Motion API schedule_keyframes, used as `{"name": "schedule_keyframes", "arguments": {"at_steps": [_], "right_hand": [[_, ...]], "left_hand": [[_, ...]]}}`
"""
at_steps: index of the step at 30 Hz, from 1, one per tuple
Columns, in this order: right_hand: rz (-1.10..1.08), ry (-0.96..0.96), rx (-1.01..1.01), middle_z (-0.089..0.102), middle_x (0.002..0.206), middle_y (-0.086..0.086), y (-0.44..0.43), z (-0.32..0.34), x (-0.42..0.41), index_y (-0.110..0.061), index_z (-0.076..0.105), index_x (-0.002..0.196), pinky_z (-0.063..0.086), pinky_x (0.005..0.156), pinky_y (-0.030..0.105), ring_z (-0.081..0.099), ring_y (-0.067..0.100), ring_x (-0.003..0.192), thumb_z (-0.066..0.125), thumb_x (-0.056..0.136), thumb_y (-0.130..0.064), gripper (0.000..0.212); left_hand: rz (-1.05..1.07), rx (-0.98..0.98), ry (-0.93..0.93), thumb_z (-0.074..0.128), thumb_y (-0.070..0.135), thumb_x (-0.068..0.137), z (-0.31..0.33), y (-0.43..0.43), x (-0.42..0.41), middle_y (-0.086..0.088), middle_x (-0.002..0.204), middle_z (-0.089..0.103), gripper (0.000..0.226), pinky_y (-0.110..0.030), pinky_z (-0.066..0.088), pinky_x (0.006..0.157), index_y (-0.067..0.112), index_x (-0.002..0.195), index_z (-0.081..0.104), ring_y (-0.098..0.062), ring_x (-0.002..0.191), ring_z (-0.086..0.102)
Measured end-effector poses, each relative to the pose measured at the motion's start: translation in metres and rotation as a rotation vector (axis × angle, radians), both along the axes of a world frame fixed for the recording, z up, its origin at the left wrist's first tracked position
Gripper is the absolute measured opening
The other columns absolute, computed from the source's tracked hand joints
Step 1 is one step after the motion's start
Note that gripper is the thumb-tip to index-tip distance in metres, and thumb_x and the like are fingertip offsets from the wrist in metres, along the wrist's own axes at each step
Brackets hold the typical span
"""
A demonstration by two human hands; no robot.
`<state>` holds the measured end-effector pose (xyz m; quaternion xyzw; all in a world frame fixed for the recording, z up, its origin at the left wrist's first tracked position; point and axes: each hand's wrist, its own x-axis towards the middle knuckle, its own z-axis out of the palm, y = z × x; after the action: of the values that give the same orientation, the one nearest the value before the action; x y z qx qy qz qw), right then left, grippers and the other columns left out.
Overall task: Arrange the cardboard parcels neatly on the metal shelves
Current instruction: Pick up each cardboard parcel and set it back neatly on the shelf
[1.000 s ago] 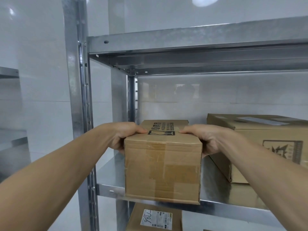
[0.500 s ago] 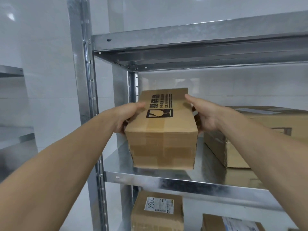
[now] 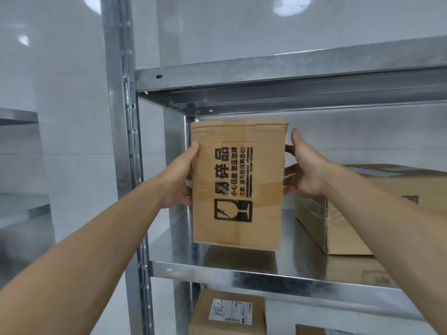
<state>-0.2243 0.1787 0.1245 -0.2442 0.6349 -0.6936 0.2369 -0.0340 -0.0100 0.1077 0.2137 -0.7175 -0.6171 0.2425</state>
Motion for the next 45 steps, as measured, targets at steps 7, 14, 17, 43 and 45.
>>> {"name": "schedule_keyframes", "arguments": {"at_steps": [7, 14, 17, 43, 45], "right_hand": [[0.027, 0.045, 0.125, 0.061, 0.106, 0.022, 0.001, -0.012, -0.005, -0.034, 0.036, 0.154, 0.053, 0.064, 0.047, 0.065, 0.039, 0.097, 0.023, 0.090, -0.086, 0.084], [0.034, 0.046, 0.158, 0.067, 0.111, 0.015, -0.001, -0.021, -0.007, -0.021, 0.061, 0.103, 0.060, 0.068, 0.044, 0.067, 0.033, 0.095, 0.027, 0.088, -0.090, 0.078], [0.036, 0.025, 0.142, 0.067, 0.110, 0.016, 0.000, -0.025, -0.008, -0.021, 0.059, 0.104, 0.060, 0.073, 0.047, 0.067, 0.034, 0.098, 0.025, 0.085, -0.093, 0.081], [0.048, 0.287, 0.522, 0.068, 0.109, 0.029, 0.004, 0.055, 0.014, -0.002, 0.061, 0.125, 0.060, 0.049, 0.047, 0.072, 0.044, 0.084, 0.080, 0.084, -0.027, 0.052], [0.050, 0.302, 0.526, 0.070, 0.107, 0.027, 0.002, 0.055, 0.014, -0.001, 0.064, 0.123, 0.060, 0.050, 0.048, 0.073, 0.041, 0.082, 0.079, 0.085, -0.021, 0.045]], "left_hand": [[-0.075, 0.163, -0.127, 0.024, 0.092, 0.080, -0.008, -0.015, -0.002, -0.027, 0.132, 0.061, 0.105, -0.068, 0.046, 0.100, 0.016, 0.150, 0.039, -0.050, 0.106, 0.069], [-0.076, 0.077, -0.218, 0.042, 0.088, 0.083, -0.014, -0.015, -0.009, -0.024, 0.113, 0.069, 0.096, -0.071, 0.048, 0.096, 0.012, 0.141, 0.052, -0.050, 0.099, 0.071], [-0.073, 0.057, -0.232, 0.046, 0.083, 0.085, -0.013, -0.013, -0.008, -0.032, 0.116, 0.065, 0.091, -0.072, 0.048, 0.095, 0.012, 0.141, 0.053, -0.050, 0.100, 0.070], [0.126, -0.223, -0.338, 0.068, 0.025, 0.092, 0.073, 0.005, -0.025, -0.010, 0.097, 0.069, 0.016, -0.039, 0.055, 0.073, 0.014, 0.101, 0.063, -0.025, 0.089, 0.066], [0.135, -0.231, -0.336, 0.066, 0.023, 0.093, 0.072, 0.006, -0.027, -0.010, 0.096, 0.068, 0.012, -0.039, 0.055, 0.074, 0.013, 0.098, 0.063, -0.025, 0.088, 0.066]]}}
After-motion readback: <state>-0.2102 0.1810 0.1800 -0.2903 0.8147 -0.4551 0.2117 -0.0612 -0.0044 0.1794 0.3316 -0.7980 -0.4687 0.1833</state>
